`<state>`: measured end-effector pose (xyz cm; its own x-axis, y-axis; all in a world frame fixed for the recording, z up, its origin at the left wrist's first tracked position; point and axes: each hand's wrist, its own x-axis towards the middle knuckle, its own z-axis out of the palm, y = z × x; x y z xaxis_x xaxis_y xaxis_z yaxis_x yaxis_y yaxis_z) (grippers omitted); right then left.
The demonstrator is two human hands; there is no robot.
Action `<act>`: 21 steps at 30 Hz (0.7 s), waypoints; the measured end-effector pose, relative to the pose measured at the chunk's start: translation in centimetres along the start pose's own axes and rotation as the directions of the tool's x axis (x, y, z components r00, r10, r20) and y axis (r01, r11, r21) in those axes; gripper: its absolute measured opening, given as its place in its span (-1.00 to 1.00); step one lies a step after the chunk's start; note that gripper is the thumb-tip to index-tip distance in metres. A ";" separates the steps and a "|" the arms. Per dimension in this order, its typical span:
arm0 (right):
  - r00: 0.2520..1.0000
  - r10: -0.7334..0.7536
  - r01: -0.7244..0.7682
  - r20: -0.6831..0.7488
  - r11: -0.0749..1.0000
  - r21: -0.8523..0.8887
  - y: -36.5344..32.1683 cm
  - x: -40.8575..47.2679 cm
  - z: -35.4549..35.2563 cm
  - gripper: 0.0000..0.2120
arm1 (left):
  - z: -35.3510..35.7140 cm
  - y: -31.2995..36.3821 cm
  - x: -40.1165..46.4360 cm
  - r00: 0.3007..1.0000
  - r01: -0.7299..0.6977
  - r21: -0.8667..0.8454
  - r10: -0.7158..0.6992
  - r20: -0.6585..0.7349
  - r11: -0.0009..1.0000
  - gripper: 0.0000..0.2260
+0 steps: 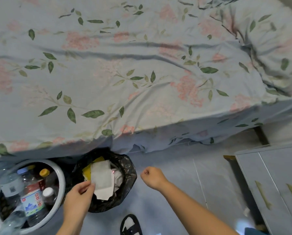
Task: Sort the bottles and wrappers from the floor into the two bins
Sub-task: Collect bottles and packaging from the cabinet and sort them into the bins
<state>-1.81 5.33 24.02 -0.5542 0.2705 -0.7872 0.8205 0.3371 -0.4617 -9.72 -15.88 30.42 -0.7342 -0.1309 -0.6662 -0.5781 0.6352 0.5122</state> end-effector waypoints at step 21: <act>0.028 0.360 -0.048 -0.933 0.932 0.358 39.8 -22.4 -34.7 -0.76 | 40.1 17.2 -29.2 0.312 -0.945 0.177 0.599 0.737 0.274 -0.90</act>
<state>38.42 43.95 37.44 0.1485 0.9700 0.1927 0.8417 -0.0217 -0.5396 16.02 29.45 36.91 -0.3127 0.9010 -0.3007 0.5985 0.4327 0.6742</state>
